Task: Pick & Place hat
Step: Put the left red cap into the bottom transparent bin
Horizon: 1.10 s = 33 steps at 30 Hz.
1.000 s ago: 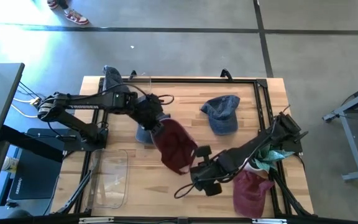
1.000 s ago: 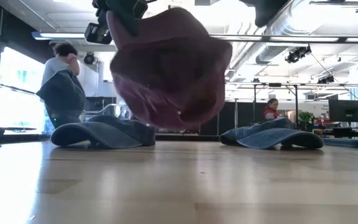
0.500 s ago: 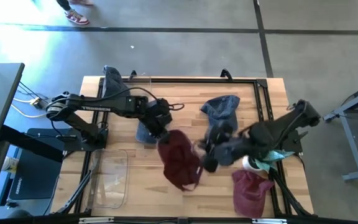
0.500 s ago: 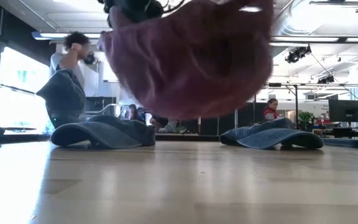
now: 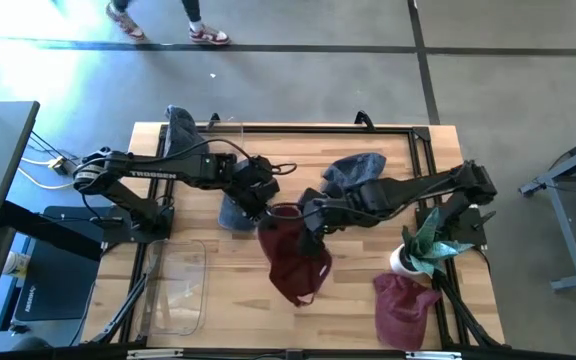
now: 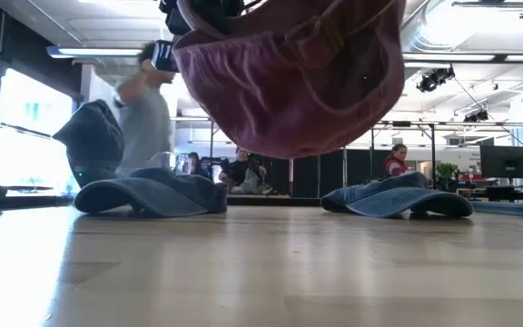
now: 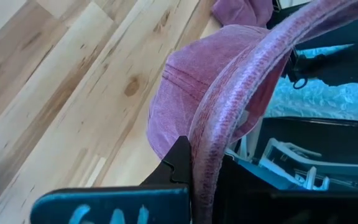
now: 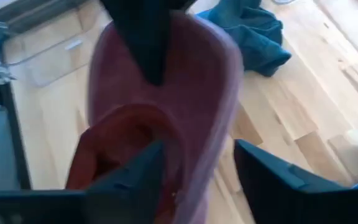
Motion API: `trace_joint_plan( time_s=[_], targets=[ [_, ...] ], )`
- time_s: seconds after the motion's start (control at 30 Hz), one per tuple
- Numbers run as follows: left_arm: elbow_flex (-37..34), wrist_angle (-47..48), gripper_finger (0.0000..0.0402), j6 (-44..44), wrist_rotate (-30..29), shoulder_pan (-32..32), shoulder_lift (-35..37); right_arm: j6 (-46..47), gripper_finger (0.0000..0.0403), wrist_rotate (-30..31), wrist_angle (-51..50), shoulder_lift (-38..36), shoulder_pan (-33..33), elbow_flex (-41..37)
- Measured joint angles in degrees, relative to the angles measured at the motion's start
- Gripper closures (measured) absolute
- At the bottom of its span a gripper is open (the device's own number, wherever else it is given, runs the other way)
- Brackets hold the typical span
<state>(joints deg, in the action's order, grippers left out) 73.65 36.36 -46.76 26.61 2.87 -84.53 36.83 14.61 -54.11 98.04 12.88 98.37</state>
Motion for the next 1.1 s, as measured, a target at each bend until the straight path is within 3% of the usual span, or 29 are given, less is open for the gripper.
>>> trace_joint_plan(
  time_s=[0.1, 0.23, 0.4, 0.63, 0.73, 0.9, 1.1],
  targets=[
    [0.00, -0.23, 0.0401, -0.03, -0.22, -0.02, 0.00, -0.99, 0.0291, 0.28, 0.72, 0.22, -0.47, -0.41],
    [-0.09, 0.42, 0.0400, 2.30, -1.42, -0.06, -0.06, 1.06, 0.0385, -0.18, 6.71, -1.11, -1.25, -6.46],
    [-0.15, 0.02, 0.0366, 8.63, -3.75, 0.00, -0.09, 8.52, 0.0381, -0.88, 17.64, -4.99, -1.21, -17.19],
    [0.62, -0.40, 0.0246, 11.15, -2.48, 2.19, 0.07, 23.30, 0.0386, -1.11, 24.45, -11.22, 0.62, -31.11],
    [3.06, 4.42, 0.0213, 12.06, -2.98, 4.70, 1.29, 28.61, 0.0395, -0.87, 24.68, -14.21, 0.95, -36.03],
    [9.78, 16.49, 0.0210, 19.78, -12.44, 4.26, 5.09, 34.51, 0.0391, -1.77, 29.56, -19.10, 0.01, -42.48],
    [11.10, 18.35, 0.0237, 27.81, -24.82, -10.40, 9.55, 36.24, 0.0394, -5.35, 37.87, -23.66, -4.85, -48.49]
  ],
)
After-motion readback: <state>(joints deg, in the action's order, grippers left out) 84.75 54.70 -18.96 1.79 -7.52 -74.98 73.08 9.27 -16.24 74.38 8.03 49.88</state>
